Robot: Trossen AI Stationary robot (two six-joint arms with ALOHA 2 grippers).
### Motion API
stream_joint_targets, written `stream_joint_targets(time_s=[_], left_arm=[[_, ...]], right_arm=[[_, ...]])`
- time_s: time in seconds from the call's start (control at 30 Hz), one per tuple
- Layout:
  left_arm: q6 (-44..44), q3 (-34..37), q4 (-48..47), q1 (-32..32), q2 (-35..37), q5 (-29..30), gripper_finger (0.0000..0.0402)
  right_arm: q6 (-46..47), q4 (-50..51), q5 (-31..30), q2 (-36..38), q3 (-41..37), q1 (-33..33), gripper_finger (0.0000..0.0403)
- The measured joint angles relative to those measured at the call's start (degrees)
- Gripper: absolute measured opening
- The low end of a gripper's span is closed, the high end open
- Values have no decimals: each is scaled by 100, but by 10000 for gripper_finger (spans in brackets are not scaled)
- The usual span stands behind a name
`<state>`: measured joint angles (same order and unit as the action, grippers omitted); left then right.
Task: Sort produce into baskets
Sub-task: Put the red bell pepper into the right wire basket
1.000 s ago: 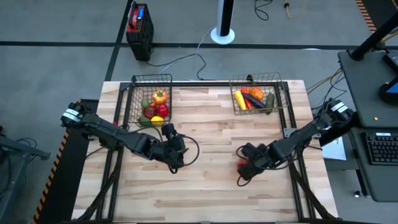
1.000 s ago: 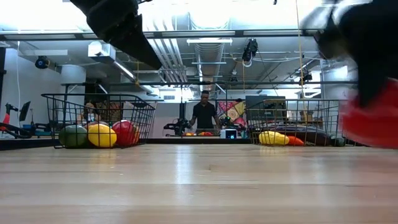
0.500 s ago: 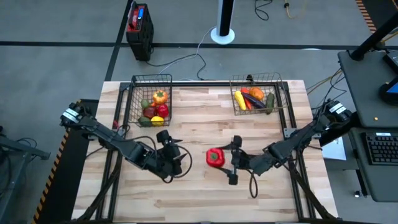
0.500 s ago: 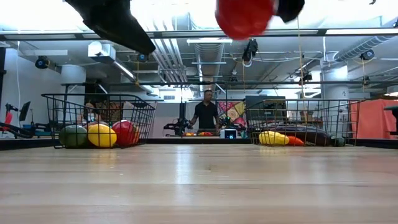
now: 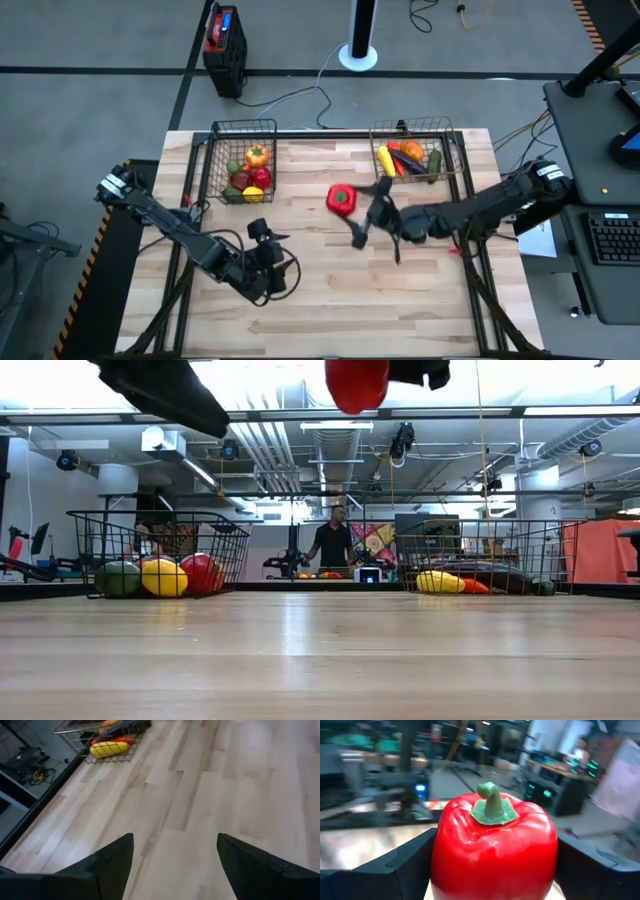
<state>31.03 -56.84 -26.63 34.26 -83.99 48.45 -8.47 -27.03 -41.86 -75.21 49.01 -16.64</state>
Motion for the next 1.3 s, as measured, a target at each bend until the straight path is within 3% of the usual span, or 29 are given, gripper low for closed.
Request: stream_joint_targets(time_s=[0.2,0.33,0.57,0.87,1.13,1.3], left_arm=[[310,-20,-51,273,0,-474,268],[746,-20,-162,390,0,-710,268],[1517,-22,-407,468,-6,-753,268],[1748,-22,-391,466,-11,-501,268],[1800,-22,-385,465,-111,-124,268],[1885,-22,-386,466,-118,-121,268]], right_arm=[[962,567,-175,325,1,890,331],[1646,1626,-177,701,176,1532,332],[3102,5275,-19,864,1488,2652,332],[3889,9463,586,-398,3548,4184,332],[3141,10143,2190,-1310,3888,5587,333],[2992,10464,2233,-1618,3875,6143,333]])
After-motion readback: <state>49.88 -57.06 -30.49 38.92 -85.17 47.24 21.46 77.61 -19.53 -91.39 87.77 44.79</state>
